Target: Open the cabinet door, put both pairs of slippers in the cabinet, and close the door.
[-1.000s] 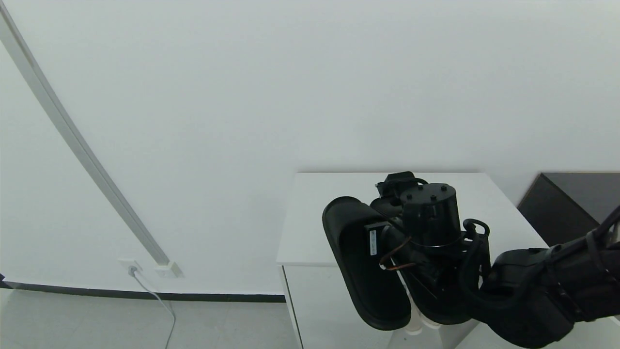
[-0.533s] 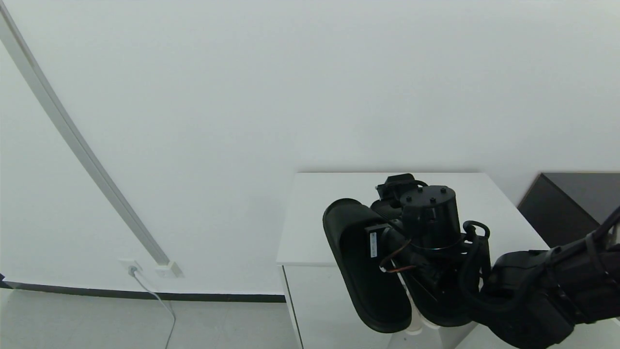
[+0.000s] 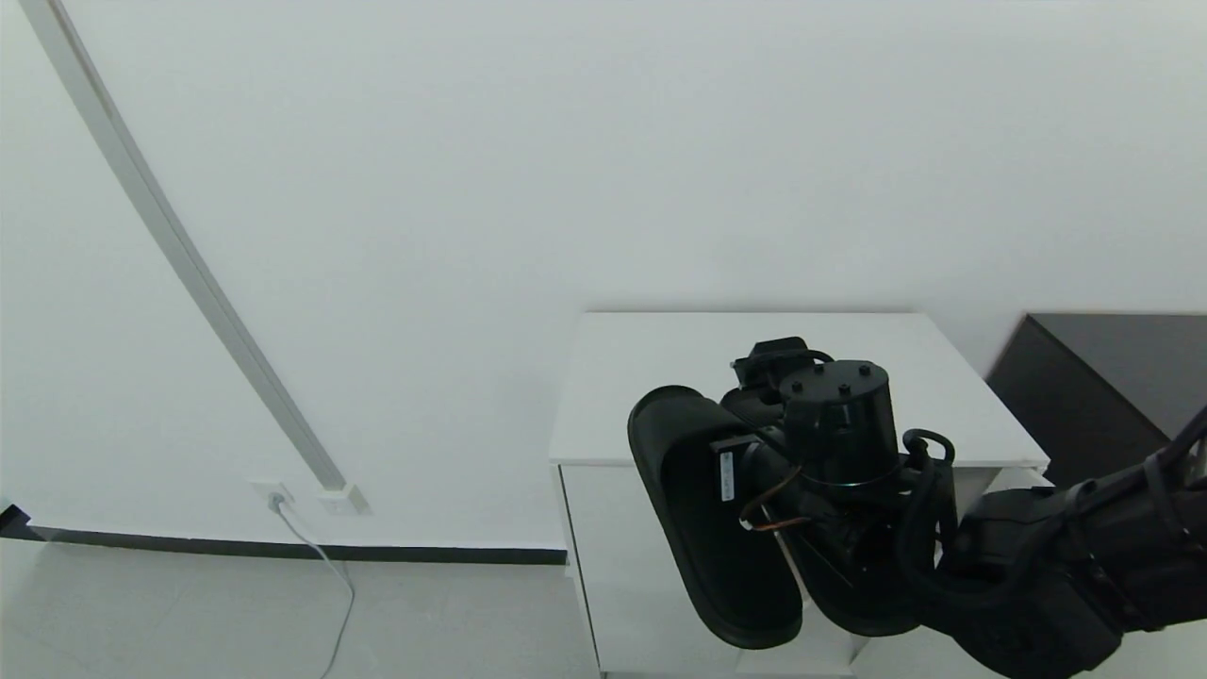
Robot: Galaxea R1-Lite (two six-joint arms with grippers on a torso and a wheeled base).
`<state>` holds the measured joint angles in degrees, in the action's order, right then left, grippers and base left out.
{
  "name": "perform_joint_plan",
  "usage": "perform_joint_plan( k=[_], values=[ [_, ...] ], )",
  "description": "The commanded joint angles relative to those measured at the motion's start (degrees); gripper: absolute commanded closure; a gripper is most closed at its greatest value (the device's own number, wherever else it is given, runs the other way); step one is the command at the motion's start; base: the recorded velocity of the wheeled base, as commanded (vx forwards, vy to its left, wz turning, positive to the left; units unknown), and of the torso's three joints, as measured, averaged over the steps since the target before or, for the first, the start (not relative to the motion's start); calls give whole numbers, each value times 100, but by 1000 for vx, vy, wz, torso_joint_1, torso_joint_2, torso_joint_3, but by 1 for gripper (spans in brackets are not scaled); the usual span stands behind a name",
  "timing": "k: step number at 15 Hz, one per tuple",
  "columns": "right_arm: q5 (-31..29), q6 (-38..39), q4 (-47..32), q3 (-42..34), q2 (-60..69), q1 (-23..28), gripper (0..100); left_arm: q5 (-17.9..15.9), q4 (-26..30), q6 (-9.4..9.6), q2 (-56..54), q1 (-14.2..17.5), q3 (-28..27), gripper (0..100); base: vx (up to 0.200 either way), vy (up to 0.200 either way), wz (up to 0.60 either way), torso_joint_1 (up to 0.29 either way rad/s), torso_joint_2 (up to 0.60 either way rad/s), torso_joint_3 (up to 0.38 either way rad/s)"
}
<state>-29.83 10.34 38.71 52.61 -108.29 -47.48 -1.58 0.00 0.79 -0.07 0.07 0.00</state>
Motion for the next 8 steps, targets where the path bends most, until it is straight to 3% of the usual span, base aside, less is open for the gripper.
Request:
perform_joint_plan(
  k=[1,5,8],
  values=[
    [4,-5,5,-23,-8,-7,100,0,0,0,7,1,0,100,-200,0,0,7,2,2],
    [4,-5,5,-67,-8,2,100,0,0,0,7,1,0,100,-200,0,0,0,1,5],
    [4,-5,5,-111,1,-7,100,0,0,0,7,1,0,100,0,0,0,0,0,0]
  ],
)
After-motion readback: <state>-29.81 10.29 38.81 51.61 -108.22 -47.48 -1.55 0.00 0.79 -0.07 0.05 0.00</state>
